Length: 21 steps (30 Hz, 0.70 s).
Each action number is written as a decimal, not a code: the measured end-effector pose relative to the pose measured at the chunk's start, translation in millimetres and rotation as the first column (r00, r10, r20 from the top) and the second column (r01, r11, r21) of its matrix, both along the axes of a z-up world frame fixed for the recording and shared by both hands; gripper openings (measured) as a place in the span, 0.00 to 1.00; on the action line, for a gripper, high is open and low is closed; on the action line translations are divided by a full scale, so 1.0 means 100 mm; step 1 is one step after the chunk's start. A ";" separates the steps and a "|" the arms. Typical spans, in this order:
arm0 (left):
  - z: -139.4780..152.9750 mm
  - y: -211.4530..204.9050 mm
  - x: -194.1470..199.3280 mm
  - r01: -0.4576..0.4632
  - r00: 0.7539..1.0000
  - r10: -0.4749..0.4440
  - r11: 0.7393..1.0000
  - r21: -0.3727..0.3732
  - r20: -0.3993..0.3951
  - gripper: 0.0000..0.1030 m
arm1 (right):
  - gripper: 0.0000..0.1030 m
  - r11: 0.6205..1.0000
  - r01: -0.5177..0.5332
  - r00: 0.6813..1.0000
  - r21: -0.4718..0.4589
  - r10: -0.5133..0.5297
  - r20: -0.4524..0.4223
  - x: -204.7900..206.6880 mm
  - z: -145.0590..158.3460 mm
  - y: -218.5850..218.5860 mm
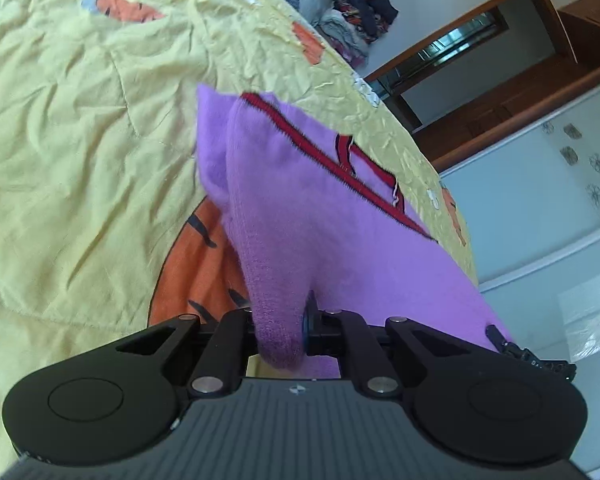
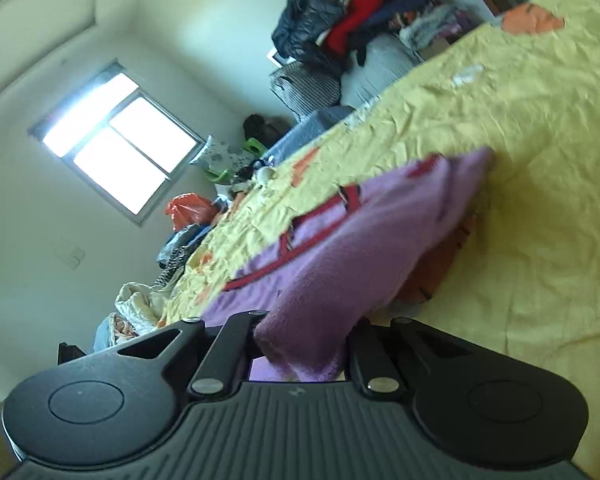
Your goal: Fold small clothes
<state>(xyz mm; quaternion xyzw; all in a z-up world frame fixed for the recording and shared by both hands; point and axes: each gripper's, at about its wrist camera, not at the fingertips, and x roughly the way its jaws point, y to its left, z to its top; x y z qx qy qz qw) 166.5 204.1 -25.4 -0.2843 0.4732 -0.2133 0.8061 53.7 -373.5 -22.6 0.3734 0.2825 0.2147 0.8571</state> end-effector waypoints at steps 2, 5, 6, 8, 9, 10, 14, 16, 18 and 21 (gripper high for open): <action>0.03 0.03 -0.13 0.002 1.000 -0.002 1.000 -0.003 -0.002 0.09 | 0.08 1.000 0.004 1.000 0.002 -0.004 -0.011 -0.17 0.03 -0.02; -0.08 0.08 -0.40 0.018 0.999 -0.018 1.000 0.002 -0.034 0.09 | 0.08 1.000 0.009 0.997 -0.027 -0.011 -0.077 -0.44 -0.10 -0.04; -0.16 0.13 -0.48 0.015 0.998 -0.014 1.000 0.001 -0.055 0.09 | 0.09 1.000 -0.003 0.995 -0.029 0.000 -0.100 -0.55 -0.17 -0.03; -0.34 0.23 -0.64 0.005 0.995 -0.005 1.000 -0.006 -0.104 0.09 | 0.18 0.995 -0.039 0.987 -0.094 0.024 -0.162 -0.74 -0.28 0.05; -0.41 0.26 -0.69 0.012 0.992 -0.013 1.000 -0.004 -0.124 0.11 | 0.30 0.992 -0.023 0.978 -0.127 -0.004 -0.209 -0.82 -0.33 0.05; -0.45 0.33 -0.74 -0.009 0.989 0.012 1.000 0.021 -0.150 0.15 | 0.32 0.984 -0.014 0.973 -0.177 -0.028 -0.230 -0.89 -0.32 0.05; -0.25 0.59 -1.05 -0.080 0.990 0.090 0.992 0.093 -0.112 0.56 | 0.33 0.918 0.095 0.978 -0.384 -0.158 -0.135 -1.13 -0.02 -0.02; -0.05 0.56 -1.15 -0.075 0.996 0.081 0.989 0.125 -0.042 0.69 | 0.33 0.889 0.125 0.983 -0.440 -0.170 -0.065 -1.16 0.18 0.04; 0.13 0.42 -1.16 -0.052 0.999 0.051 0.990 0.135 0.013 0.75 | 0.38 0.892 0.117 0.990 -0.436 -0.139 -0.019 -1.05 0.29 0.19; 0.23 0.03 -1.03 -0.027 0.997 0.016 0.989 0.145 0.076 0.89 | 0.77 0.902 0.116 0.992 -0.417 -0.123 0.011 -0.81 0.23 0.48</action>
